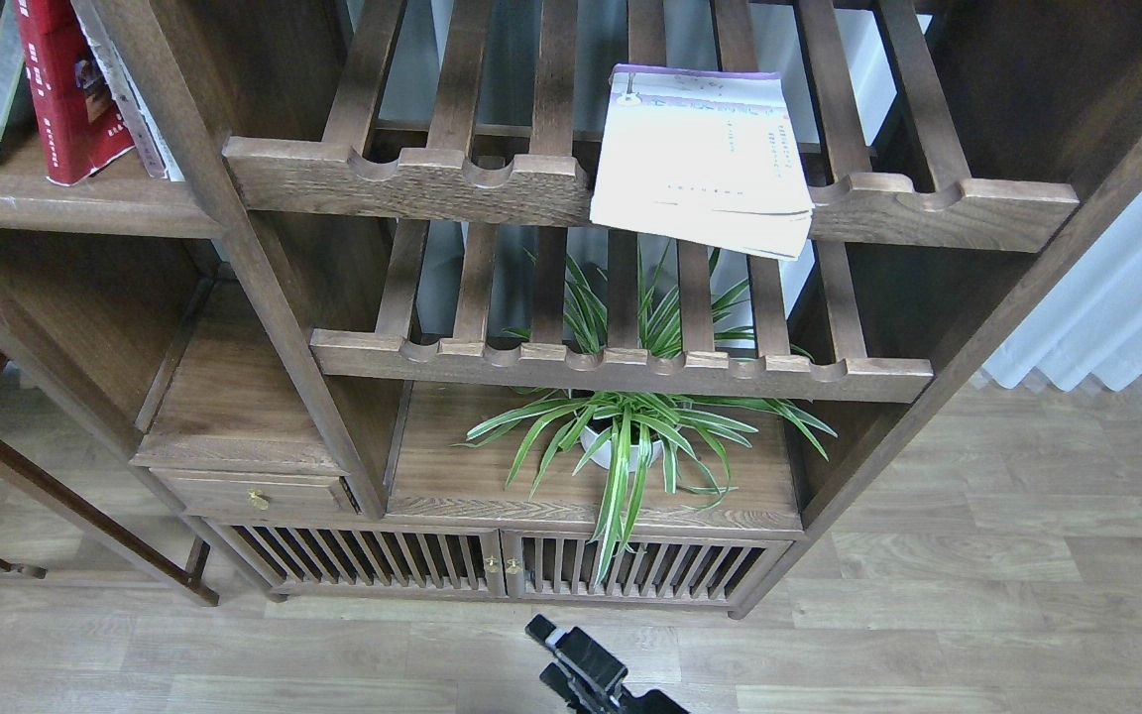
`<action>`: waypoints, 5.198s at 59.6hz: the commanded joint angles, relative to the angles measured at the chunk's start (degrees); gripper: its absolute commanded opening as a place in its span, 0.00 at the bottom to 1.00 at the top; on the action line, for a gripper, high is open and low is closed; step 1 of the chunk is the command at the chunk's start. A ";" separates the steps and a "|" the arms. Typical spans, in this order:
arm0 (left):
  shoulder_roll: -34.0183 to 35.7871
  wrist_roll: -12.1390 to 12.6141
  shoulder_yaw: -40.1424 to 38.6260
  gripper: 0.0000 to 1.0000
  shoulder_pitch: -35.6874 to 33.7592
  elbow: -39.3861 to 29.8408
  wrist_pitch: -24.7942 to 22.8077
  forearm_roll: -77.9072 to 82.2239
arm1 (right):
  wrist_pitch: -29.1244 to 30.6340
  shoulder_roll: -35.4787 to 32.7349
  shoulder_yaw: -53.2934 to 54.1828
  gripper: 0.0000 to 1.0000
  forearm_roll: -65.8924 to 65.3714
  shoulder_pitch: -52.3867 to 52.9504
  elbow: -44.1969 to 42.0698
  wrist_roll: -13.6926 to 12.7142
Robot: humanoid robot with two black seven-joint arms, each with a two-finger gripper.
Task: Organize books on shelf
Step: 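Raise the right gripper toward the white book on the top shelf, then grasp the white book's lower edge with the right gripper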
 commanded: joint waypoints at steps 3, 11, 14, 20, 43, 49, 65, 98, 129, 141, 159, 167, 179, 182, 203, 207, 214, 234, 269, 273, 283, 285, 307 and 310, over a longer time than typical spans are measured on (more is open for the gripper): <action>0.03 0.13 -6.02 0.60 9.43 -6.62 0.01 -2.24 | 0.00 0.00 2.32 0.99 0.20 -0.08 0.38 2.35; -0.06 0.21 -8.75 0.66 18.66 -12.06 0.01 -7.51 | 0.00 0.00 2.59 0.99 1.35 -0.43 1.35 3.15; -0.06 0.39 -8.93 0.69 23.66 -14.87 0.01 -11.10 | 0.00 0.00 2.67 0.99 1.96 -0.69 2.05 3.23; -0.06 0.56 -8.93 0.71 30.62 -18.48 0.01 -15.51 | 0.00 0.00 2.76 0.99 2.84 -0.96 3.20 3.23; -7.79 0.56 -6.65 0.99 46.35 -19.10 0.01 -19.47 | 0.00 -0.35 13.04 0.98 3.37 -2.45 9.79 3.15; -9.20 0.48 -4.89 0.99 49.16 -18.49 0.01 -19.47 | 0.00 -2.28 15.59 0.96 2.93 -2.63 15.40 2.88; -9.64 0.30 -4.36 1.00 50.66 -16.20 0.01 -19.47 | 0.00 -9.92 23.14 0.96 1.52 -3.42 30.62 2.71; -9.73 0.21 -4.01 1.00 50.66 -15.06 0.01 -19.47 | 0.00 -17.93 32.11 0.91 -2.34 -1.31 36.33 3.23; -9.73 0.13 -4.71 1.00 50.66 -13.92 0.01 -19.55 | 0.00 -18.37 44.95 0.91 -0.41 -0.96 37.12 3.15; -9.73 0.13 -4.71 1.00 50.66 -13.65 0.01 -19.55 | 0.00 -18.63 40.83 0.90 -2.25 -0.17 37.12 2.71; -9.64 0.04 -5.06 1.00 50.75 -13.56 0.01 -19.55 | 0.00 -12.04 33.53 0.87 -5.59 2.12 40.99 2.62; -9.64 0.04 -5.85 1.00 50.75 -13.48 0.01 -19.82 | 0.00 -9.85 31.07 0.87 -9.02 -0.95 41.17 2.62; -9.64 0.04 -5.85 1.00 51.27 -12.95 0.01 -20.26 | 0.00 -4.49 28.34 0.88 -13.50 -5.88 41.78 2.53; -9.64 0.04 -5.85 1.00 51.36 -12.86 0.01 -20.26 | 0.00 -3.43 28.25 0.87 -14.21 -6.14 41.87 2.53; -9.55 0.04 -5.94 1.00 51.36 -11.10 0.01 -20.26 | 0.00 0.00 28.07 0.84 -18.60 -5.00 42.13 2.44; -9.55 0.04 -6.03 1.00 51.36 -11.10 0.01 -20.26 | 0.00 0.00 28.42 0.84 -18.78 -3.86 42.13 2.53; -9.55 0.04 -6.03 1.00 51.36 -11.10 0.01 -20.26 | 0.00 0.00 28.95 0.85 -18.87 -3.33 41.96 2.62; -9.55 0.13 -5.85 1.00 51.27 -11.10 0.01 -20.26 | 0.00 0.00 30.62 0.88 -18.78 -0.70 41.78 2.62; -9.64 0.13 -5.85 1.00 50.92 -10.49 0.01 -20.34 | 0.00 0.00 30.71 0.88 -18.87 2.38 40.73 2.97; -9.64 0.13 -5.85 1.00 50.92 -10.49 0.01 -20.34 | 0.00 0.00 30.80 0.88 -18.87 2.47 40.73 2.97; -9.55 0.13 -5.94 1.00 50.92 -10.49 0.01 -20.35 | 0.00 0.00 30.89 0.88 -18.87 2.73 40.73 2.97; -9.55 0.04 -5.94 1.00 50.92 -10.49 0.01 -20.35 | 0.00 0.00 31.24 0.88 -18.87 2.73 40.73 2.97; -9.64 0.04 -5.94 1.00 51.01 -10.40 0.01 -20.35 | 0.00 0.00 32.56 0.91 -18.69 3.96 39.67 3.23; -9.64 0.04 -5.85 1.00 50.92 -10.40 0.01 -20.35 | 0.00 0.00 32.56 0.91 -18.69 4.66 39.58 3.23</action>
